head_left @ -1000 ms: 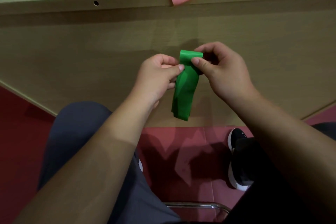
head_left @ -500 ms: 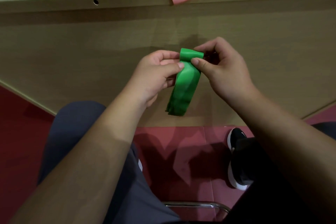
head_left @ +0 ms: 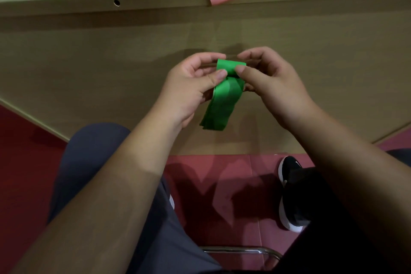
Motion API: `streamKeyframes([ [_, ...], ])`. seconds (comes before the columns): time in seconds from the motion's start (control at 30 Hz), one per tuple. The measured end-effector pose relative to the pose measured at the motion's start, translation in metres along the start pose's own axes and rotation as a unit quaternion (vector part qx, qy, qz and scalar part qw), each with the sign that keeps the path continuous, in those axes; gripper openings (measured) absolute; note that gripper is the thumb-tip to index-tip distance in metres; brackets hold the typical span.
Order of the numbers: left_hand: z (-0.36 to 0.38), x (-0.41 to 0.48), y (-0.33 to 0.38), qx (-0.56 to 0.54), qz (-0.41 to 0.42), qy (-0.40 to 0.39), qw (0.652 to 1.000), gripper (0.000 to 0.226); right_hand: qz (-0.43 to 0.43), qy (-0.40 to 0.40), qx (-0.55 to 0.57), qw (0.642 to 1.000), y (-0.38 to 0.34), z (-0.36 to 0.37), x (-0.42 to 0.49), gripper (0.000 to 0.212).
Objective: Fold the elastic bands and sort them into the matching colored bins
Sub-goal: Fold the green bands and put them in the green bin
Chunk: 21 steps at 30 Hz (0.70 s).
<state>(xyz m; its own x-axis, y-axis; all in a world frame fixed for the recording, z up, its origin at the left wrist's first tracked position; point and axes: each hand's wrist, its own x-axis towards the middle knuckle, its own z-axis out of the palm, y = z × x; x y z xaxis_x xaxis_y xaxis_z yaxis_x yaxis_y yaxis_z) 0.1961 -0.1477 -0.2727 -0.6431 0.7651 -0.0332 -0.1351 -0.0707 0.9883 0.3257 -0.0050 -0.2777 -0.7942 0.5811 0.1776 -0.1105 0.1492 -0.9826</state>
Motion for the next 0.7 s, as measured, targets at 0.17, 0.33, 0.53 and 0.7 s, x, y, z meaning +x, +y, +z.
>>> streamKeyframes([
  [0.17, -0.001, 0.0, 0.001, -0.014, 0.007, -0.002, 1.0, 0.034, 0.022, -0.01, 0.007, 1.0, 0.002, 0.001, 0.0, 0.019],
  [0.33, -0.003, 0.003, -0.006, 0.046, 0.001, 0.002, 0.999, 0.033, -0.004, 0.017, -0.008, 1.0, 0.001, 0.001, 0.0, 0.019],
  [0.53, 0.005, 0.002, -0.011, 0.061, 0.0, -0.002, 0.998, 0.023, -0.037, 0.049, -0.045, 0.997, 0.004, 0.0, 0.001, 0.021],
  [0.7, 0.008, 0.003, -0.012, 0.061, 0.01, 0.004, 0.998, 0.033, -0.058, 0.06, -0.062, 0.995, 0.004, -0.002, 0.002, 0.023],
])
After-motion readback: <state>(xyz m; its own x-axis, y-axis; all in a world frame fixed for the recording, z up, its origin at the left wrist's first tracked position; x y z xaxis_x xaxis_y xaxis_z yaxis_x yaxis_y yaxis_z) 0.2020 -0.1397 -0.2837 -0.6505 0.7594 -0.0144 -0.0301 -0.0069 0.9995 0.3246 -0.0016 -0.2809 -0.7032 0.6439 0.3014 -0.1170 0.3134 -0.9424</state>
